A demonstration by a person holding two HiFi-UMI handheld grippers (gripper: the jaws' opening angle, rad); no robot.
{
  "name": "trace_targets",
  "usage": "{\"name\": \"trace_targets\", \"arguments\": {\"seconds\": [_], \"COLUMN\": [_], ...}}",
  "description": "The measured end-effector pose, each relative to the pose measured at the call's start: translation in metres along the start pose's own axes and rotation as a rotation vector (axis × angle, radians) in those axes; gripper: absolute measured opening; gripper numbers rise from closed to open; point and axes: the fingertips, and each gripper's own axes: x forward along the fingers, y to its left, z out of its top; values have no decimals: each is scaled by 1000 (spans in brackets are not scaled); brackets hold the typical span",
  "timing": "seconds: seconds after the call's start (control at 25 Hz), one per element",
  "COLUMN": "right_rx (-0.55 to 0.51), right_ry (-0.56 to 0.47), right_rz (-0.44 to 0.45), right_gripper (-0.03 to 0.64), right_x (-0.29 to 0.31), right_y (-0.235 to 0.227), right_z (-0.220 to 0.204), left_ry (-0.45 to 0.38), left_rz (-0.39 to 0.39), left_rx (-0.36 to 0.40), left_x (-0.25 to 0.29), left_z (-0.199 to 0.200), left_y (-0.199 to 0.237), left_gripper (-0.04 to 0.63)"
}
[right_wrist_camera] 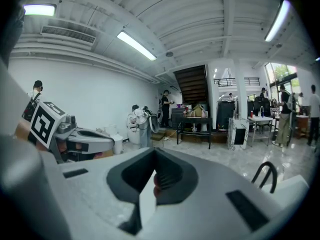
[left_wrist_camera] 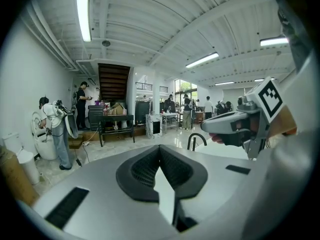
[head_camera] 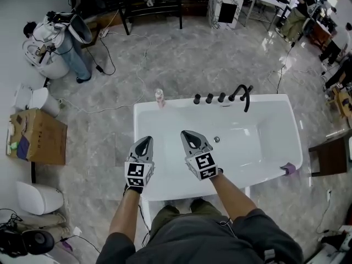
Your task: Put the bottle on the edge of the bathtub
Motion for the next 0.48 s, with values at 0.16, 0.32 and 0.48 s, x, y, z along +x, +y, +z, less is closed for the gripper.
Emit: {"name": "trace_targets", "arguments": {"seconds": [0.16,0.32,0.48], "right_rx": [-4,-14,-18], "right_ry": [-2,-6,-17], "right_rz": [7,2,-7], "right_gripper": [0,0,0], "right_x": [-15,-30,-43], "right_y": [9,15,15], "right_z": [9,16,22], "left_ry": [1,-3,-2], "left_rz": [-6,-4,6], "left_rx": [0,-10,-4], "left_x": [-16,-33,-43], "left_z": [7,11,18], "left_y": [-13,-18,-17], "left_gripper": [2,2,2]}}
